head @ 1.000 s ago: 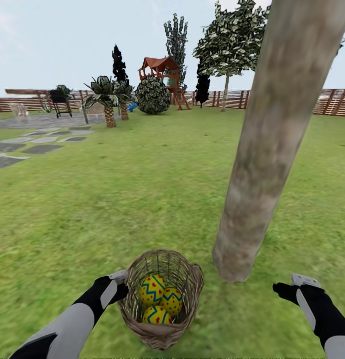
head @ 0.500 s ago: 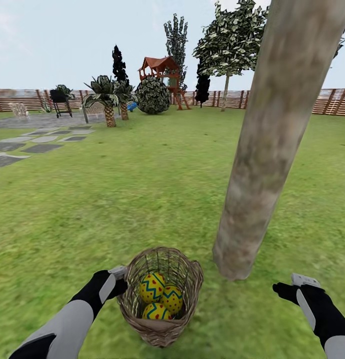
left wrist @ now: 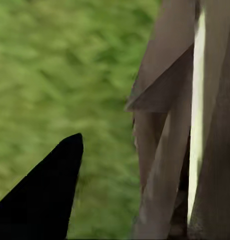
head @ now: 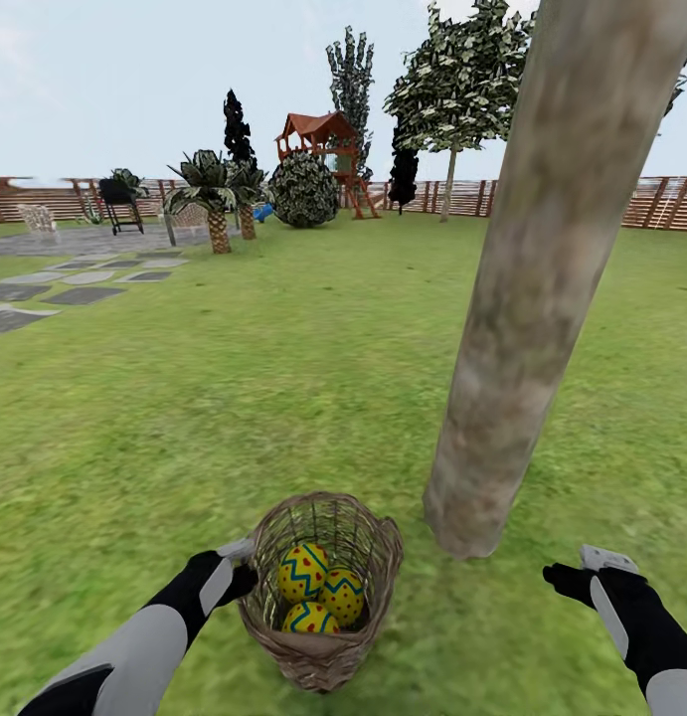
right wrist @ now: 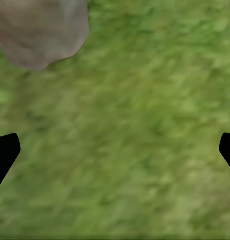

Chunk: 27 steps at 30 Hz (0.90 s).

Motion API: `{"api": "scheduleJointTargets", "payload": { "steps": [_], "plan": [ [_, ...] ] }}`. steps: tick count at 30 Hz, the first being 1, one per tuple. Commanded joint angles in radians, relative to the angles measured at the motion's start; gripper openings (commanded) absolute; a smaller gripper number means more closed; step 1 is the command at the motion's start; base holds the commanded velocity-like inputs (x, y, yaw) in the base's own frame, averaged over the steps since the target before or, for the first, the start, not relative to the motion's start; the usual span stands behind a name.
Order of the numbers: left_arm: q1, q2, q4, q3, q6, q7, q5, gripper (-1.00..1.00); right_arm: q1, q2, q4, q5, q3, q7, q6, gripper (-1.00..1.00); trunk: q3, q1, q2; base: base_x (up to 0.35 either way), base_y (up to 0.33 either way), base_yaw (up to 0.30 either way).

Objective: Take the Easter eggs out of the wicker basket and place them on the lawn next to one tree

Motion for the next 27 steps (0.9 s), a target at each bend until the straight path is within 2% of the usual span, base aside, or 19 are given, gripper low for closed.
{"api": "scheduleJointTargets", "payload": {
  "steps": [1, 12, 15, 17, 27],
  "plan": [
    [0.0, 0.0, -0.002, 0.001, 0.005, 0.006, 0.007, 1.0, 0.0, 0.001, -0.001, -0.007, -0.001, -0.001, 0.005, 1.0, -0.001, 0.0, 0.0, 0.0, 0.0, 0.0],
    [0.0, -0.002, -0.005, 0.001, 0.003, 0.006, 0.007, 1.0, 0.0, 0.0, -0.001, -0.007, -0.001, -0.001, 0.005, 1.0, -0.001, 0.0, 0.0, 0.0, 0.0, 0.0],
    [0.0, -0.003, -0.021, 0.001, 0.004, 0.006, 0.007, 1.0, 0.0, 0.0, -0.001, -0.007, -0.001, -0.001, 0.005, 1.0, 0.008, -0.012, 0.021, 0.0, 0.0, 0.0],
    [0.0, -0.013, -0.022, 0.0, 0.005, 0.006, 0.007, 1.0, 0.0, 0.0, -0.001, -0.007, -0.001, -0.001, 0.005, 1.0, 0.015, -0.019, 0.035, 0.0, 0.0, 0.0],
    [0.0, -0.014, -0.038, -0.001, 0.008, 0.007, 0.007, 1.0, 0.002, 0.005, -0.001, -0.012, -0.002, 0.006, 0.009, 1.0, 0.046, -0.058, 0.105, 0.0, 0.0, 0.0]
  ]
}}
